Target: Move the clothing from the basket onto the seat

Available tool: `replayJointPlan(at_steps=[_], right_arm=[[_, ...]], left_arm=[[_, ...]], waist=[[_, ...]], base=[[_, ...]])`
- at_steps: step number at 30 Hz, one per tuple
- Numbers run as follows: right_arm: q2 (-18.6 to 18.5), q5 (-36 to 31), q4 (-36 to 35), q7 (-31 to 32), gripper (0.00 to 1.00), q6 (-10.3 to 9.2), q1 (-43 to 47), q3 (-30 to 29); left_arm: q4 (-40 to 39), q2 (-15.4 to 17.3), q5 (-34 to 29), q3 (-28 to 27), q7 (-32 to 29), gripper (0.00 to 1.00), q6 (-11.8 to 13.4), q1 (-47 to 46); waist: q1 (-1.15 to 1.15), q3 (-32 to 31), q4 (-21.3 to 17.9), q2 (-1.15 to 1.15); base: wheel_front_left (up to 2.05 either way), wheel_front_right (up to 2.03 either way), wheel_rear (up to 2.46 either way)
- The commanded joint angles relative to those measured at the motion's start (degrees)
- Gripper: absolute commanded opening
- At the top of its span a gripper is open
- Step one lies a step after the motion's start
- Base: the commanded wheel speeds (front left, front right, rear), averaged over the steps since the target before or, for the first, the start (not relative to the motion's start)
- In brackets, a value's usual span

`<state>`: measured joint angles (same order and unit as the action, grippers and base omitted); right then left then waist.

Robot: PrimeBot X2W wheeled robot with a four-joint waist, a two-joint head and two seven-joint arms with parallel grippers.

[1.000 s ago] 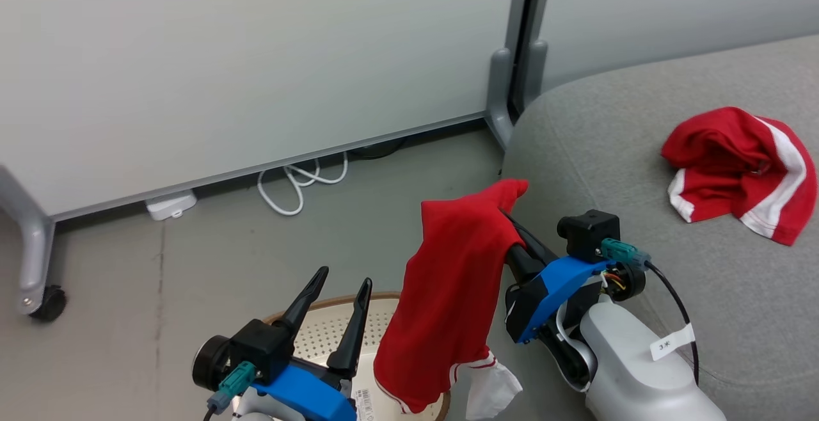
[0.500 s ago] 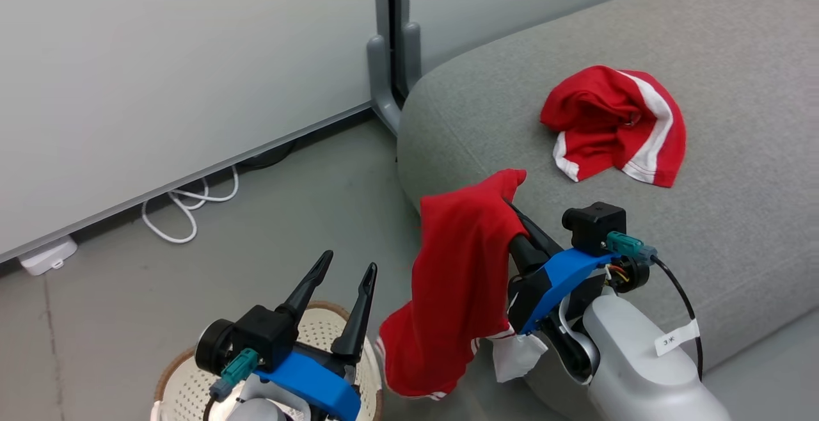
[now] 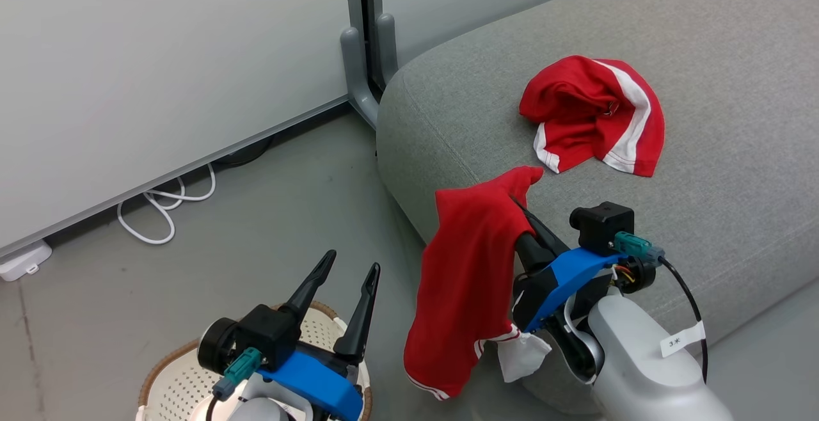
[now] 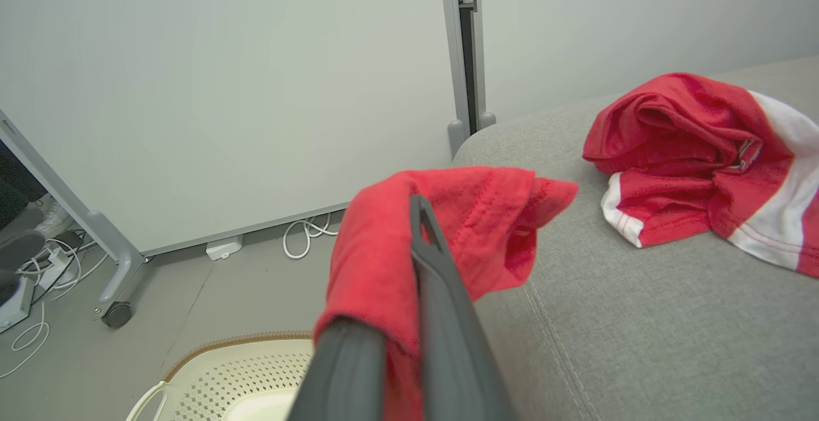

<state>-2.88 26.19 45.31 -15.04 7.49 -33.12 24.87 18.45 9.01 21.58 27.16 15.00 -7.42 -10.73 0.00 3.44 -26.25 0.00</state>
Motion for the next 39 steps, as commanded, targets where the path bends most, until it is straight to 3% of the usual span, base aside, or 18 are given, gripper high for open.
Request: replayJointPlan(at_steps=[1, 9, 16, 21, 32, 39], right_arm=[[0.0, -0.1, -0.5, -0.2, 0.0, 0.01, 0.6, -0.1], [0.0, 0.9, -2.0, -0.1, 0.0, 0.02, -4.4, -2.1], [-0.5, -6.3, -4.9, 3.3, 0.0, 0.01, -15.3, -11.8], [-4.1, -12.8, -9.3, 7.9, 0.0, 0.01, -23.0, -18.0], [-13.0, -23.6, -20.5, 21.1, 0.0, 0.01, -38.4, -40.2], [-17.3, -26.3, -22.9, 24.2, 0.0, 0.01, -37.6, -51.1]], left_arm=[[0.1, 0.2, -0.4, 0.2, 0.3, 1.0, -0.1, -0.8], [-0.8, 0.3, -0.6, -0.7, 0.3, 1.0, -0.1, -1.5], [-2.2, 1.8, -1.5, -1.1, 0.3, 1.0, -0.1, -3.3], [-3.5, 3.0, -1.8, -1.3, 0.3, 1.0, -0.1, -4.9], [-7.8, 5.8, -3.5, 0.0, 0.3, 1.0, -0.1, -10.9], [-10.8, 8.9, -4.6, 2.0, 0.3, 1.0, -0.1, -16.1]], waist=[[0.0, 0.0, 0.3, 0.0], [0.0, 2.0, 1.3, 0.0], [0.0, 6.2, 1.8, 0.0], [0.0, 9.9, 2.1, 0.0], [0.0, 20.2, 5.2, 0.0], [0.0, 28.5, 7.4, 0.0]], base=[[0.0, 0.0, 0.0], [0.0, 0.0, 0.0], [0.0, 0.0, 0.0], [0.0, 0.0, 0.0], [0.0, 0.0, 0.0], [0.0, 0.0, 0.0]])
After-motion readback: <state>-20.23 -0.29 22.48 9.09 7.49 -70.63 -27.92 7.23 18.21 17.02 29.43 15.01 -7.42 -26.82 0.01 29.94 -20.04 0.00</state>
